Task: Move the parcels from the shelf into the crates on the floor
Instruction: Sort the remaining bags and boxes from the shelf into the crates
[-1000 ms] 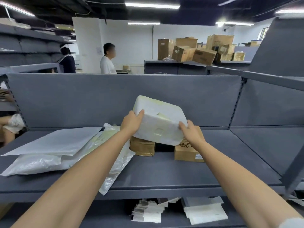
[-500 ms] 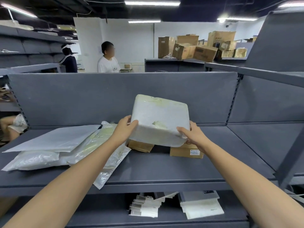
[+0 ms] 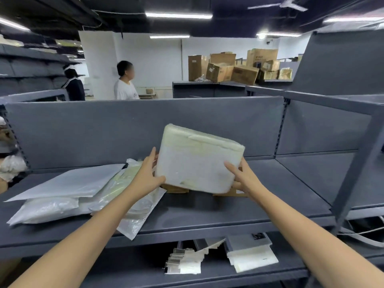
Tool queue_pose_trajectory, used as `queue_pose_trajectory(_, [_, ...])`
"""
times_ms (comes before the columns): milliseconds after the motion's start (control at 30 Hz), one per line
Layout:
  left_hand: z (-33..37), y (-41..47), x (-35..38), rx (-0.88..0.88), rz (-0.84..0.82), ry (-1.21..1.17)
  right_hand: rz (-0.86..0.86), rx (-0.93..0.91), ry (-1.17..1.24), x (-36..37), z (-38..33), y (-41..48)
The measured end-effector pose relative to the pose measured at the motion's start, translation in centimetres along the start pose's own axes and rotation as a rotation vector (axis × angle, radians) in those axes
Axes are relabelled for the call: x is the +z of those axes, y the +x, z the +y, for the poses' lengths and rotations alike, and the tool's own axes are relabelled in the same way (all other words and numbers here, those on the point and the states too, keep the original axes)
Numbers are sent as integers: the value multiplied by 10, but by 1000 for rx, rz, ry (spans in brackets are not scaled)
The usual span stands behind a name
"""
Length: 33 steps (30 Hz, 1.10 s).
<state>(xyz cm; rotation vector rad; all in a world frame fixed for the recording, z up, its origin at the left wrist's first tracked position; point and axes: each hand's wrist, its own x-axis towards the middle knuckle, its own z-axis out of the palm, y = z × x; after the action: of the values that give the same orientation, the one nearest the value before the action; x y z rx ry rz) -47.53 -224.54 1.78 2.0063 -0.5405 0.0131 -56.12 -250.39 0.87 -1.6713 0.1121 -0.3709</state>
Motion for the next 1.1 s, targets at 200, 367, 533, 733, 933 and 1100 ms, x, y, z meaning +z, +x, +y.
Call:
queue_pose_trajectory(200, [-32, -35, -23, 176, -83, -70, 100, 154, 187, 16, -11, -32])
queue_pose_trajectory(367, [-24, -45, -35, 8, -99, -395, 172, 83, 156, 34, -19, -53])
queue_pose_trajectory(533, [-6, -52, -48, -121, -131, -409, 147, -110, 42, 48, -21, -74])
queue_pose_trajectory(733, [-3, -56, -48, -82, -72, -418, 37, -155, -89, 50, -16, -90])
queue_pose_trajectory(933, [-9, -60, -49, -23, -34, -399, 24, -99, -51, 46, -21, -89])
queue_pose_trajectory(1100, [-11, -64, -54, 130, -81, -290, 82, 8, -1, 41, -32, -78])
